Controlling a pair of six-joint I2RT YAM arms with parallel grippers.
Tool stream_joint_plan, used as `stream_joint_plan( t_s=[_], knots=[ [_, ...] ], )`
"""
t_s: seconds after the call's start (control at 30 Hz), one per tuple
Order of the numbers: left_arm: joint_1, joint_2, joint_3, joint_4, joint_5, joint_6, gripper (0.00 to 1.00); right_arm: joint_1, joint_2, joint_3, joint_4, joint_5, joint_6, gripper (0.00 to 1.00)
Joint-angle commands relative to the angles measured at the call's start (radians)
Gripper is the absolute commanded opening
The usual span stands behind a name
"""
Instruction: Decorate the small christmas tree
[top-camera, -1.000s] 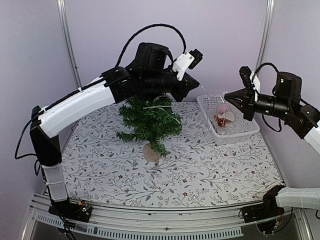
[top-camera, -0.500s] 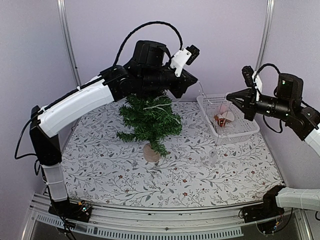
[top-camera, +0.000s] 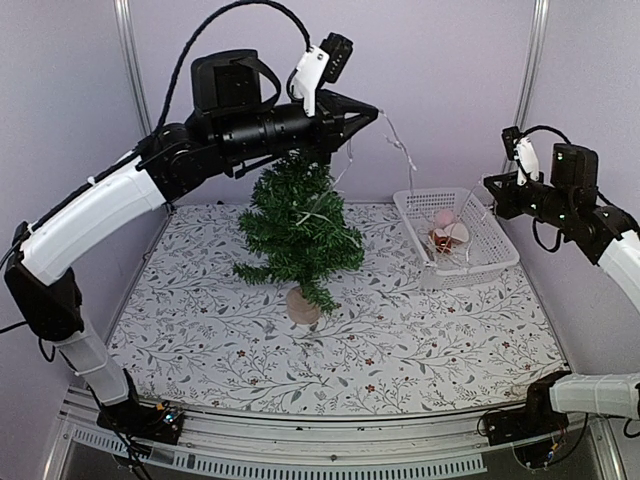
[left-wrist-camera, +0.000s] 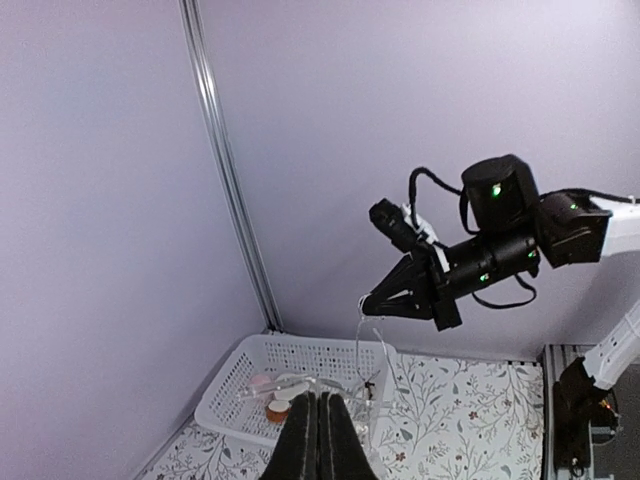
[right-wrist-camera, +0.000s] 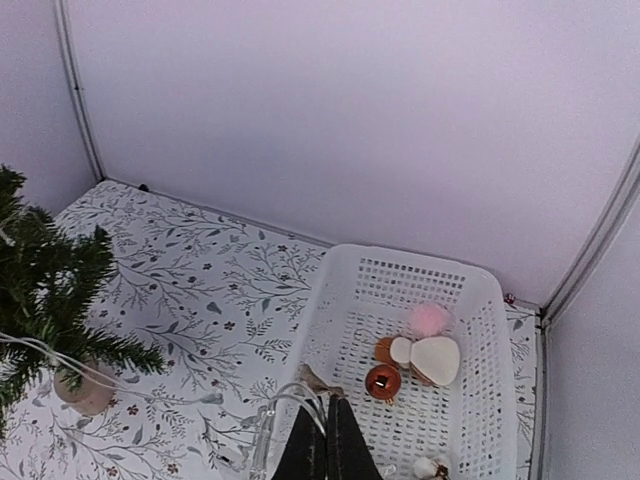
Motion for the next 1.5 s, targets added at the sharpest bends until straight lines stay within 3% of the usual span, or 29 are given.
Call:
stream_joint_plan(
  t_s=[0.0, 0.1, 0.37, 0.67, 0.83, 0.9, 1.07, 1.2, 1.27, 1.47],
  knots=[
    [0.008, -0.067, -0.031, 0.091, 0.012, 0.019, 0.0, -0.101, 0.03, 0.044, 0.063, 0.117, 0.062, 0.0],
    [0.01, -0.09, -0.059, 0.1, 0.004, 0.022, 0.0, -0.132, 0.071, 0.045, 0.091, 0.194, 0.058, 0.0],
    [0.013, -0.116, -0.096, 0.141, 0.02, 0.013, 0.0, -0.201, 0.251, 0.034, 0.139, 0.161, 0.094, 0.0],
    [0.024, -0.203, -0.18, 0.175, 0.021, 0.01, 0.0, -0.229, 0.276, 0.041, 0.183, 0.161, 0.075, 0.0],
    [0.032, -0.222, -0.202, 0.18, 0.017, 0.011, 0.0, -0.242, 0.334, 0.081, 0.175, 0.084, 0.068, 0.0],
    [0.034, -0.223, -0.2, 0.185, 0.015, 0.007, 0.0, -0.242, 0.378, 0.11, 0.152, 0.021, 0.06, 0.1],
    [0.038, -0.21, -0.195, 0.189, -0.001, 0.007, 0.0, -0.242, 0.464, 0.181, -0.007, -0.092, 0.056, 0.55],
    [0.042, -0.208, -0.203, 0.201, -0.012, 0.002, 0.0, -0.239, 0.352, 0.02, 0.017, -0.117, 0.099, 0.77],
    [0.044, -0.207, -0.211, 0.213, -0.012, -0.004, 0.0, -0.237, 0.25, -0.059, 0.042, -0.128, 0.099, 0.96],
    [0.057, -0.179, -0.194, 0.213, 0.007, -0.009, 0.0, -0.228, 0.098, -0.127, -0.029, -0.077, 0.059, 0.99]
  ],
)
